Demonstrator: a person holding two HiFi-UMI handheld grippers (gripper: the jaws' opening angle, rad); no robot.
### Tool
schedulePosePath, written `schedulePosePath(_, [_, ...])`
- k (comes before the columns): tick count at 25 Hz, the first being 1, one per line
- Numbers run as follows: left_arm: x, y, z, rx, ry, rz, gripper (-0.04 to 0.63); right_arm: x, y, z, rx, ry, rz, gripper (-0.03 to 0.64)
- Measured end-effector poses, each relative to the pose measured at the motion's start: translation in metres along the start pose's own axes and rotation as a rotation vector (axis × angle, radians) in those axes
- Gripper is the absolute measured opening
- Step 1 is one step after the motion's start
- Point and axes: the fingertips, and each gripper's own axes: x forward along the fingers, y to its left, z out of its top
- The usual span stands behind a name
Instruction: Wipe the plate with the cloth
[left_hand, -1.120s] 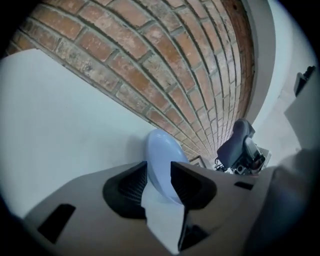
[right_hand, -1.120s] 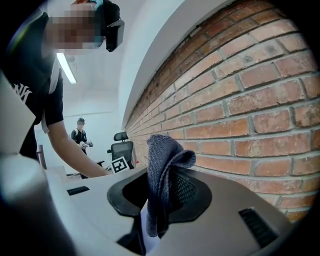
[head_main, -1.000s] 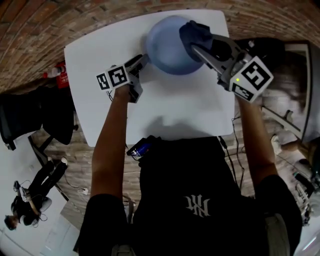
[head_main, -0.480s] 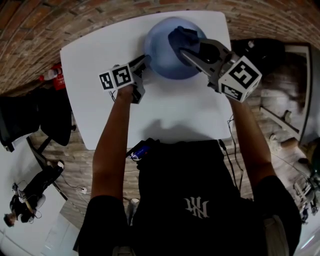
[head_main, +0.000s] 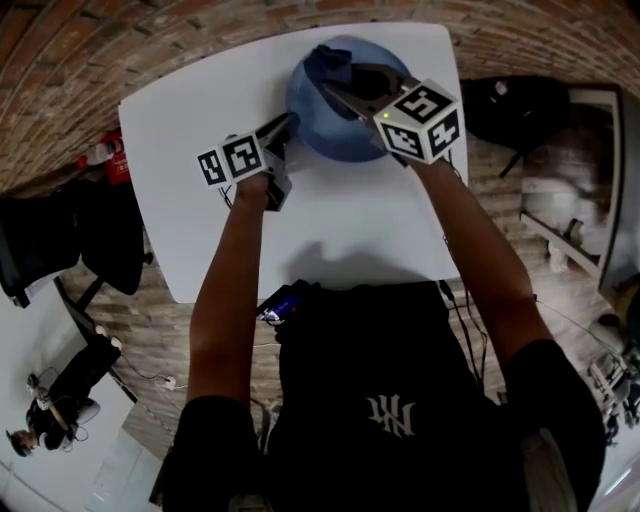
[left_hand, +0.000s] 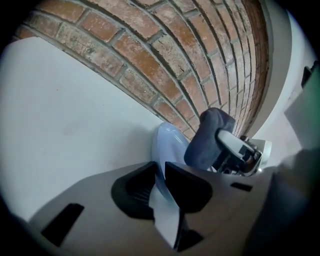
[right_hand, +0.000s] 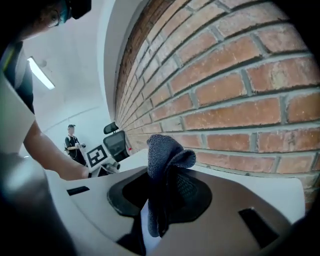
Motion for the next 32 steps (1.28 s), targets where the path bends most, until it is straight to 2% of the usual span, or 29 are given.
schedulePosePath(4, [0.001, 0.001, 0.0, -0.002, -0.002, 0.003, 0.064, 0.03, -0.013, -0.017, 0.023, 0.064, -0.019, 0.087])
schedulePosePath(6, [0.001, 0.001, 0.0, 0.006, -0.003, 0.01, 0.064, 0.043, -0.015, -0.024, 0.002, 0.088, -0.023, 0.087])
schedulePosePath(10, [0.0, 0.002, 0.002, 0.018, -0.02, 0.025, 0.064, 0.062, -0.012, -0.036, -0.106, 0.14, -0.03, 0.087])
schedulePosePath(15, [0.0, 0.002, 0.002, 0.019, -0.024, 0.031, 0.063, 0.078, -0.016, -0.054, -0.183, 0.244, -0.083, 0.087])
schedulePosePath(19, [0.001, 0.001, 0.0, 0.024, -0.025, 0.038, 0.063, 0.083, -0.024, -0.066, -0.226, 0.288, -0.129, 0.087])
schedulePosePath(32, [-0.001, 0.004, 0.002, 0.034, -0.031, 0.057, 0.06, 0.079, -0.045, -0.067, -0.507, 0.418, -0.209, 0.087])
